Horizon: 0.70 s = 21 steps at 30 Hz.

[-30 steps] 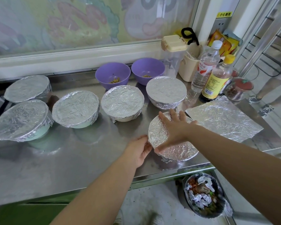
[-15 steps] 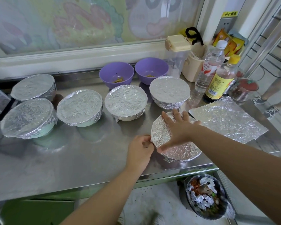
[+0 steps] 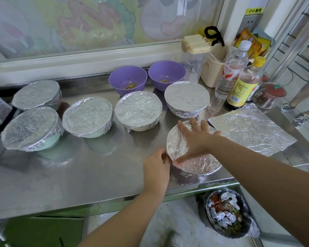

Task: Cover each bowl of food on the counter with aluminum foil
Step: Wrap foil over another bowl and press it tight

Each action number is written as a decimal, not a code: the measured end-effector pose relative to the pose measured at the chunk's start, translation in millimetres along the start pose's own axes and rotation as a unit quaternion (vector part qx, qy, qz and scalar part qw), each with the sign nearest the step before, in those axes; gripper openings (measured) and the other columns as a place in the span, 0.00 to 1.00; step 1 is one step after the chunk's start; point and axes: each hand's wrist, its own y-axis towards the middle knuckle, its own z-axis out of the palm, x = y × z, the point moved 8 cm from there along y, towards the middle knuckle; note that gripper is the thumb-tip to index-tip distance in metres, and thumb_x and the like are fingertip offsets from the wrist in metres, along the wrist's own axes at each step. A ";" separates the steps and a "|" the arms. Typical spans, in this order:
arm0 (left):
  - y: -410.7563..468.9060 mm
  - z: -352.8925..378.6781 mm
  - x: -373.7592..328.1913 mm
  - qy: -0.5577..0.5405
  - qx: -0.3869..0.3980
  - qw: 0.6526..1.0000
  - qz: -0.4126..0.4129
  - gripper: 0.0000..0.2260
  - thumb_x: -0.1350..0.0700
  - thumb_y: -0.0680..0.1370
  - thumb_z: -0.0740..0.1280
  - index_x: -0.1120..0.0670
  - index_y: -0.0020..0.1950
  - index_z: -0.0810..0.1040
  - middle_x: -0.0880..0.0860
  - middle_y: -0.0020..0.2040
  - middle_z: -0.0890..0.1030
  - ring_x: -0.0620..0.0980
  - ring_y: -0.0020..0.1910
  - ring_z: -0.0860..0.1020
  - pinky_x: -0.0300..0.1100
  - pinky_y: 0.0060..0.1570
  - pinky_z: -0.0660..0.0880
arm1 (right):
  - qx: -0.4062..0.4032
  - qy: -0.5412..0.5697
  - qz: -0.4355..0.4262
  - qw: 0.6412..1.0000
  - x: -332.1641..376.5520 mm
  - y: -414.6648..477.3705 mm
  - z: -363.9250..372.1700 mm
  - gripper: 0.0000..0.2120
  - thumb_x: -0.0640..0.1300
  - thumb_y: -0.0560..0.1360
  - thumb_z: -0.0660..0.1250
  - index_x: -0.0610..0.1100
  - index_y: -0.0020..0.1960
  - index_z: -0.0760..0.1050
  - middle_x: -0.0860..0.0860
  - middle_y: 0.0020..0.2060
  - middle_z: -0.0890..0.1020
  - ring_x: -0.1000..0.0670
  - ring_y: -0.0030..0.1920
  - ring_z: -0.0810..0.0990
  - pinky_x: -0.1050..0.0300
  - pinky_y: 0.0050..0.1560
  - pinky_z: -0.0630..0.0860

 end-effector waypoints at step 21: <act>15.5 26.1 -8.8 -0.094 0.205 0.974 0.010 0.28 0.65 0.80 0.60 0.44 0.76 0.62 0.43 0.68 0.75 0.41 0.65 0.75 0.34 0.65 0.68 | -0.013 0.125 0.112 0.986 -21.2 -2.3 11.4 0.81 0.91 0.33 0.50 0.59 0.76 0.23 0.43 0.76 0.25 0.30 0.77 0.30 0.18 0.70 0.48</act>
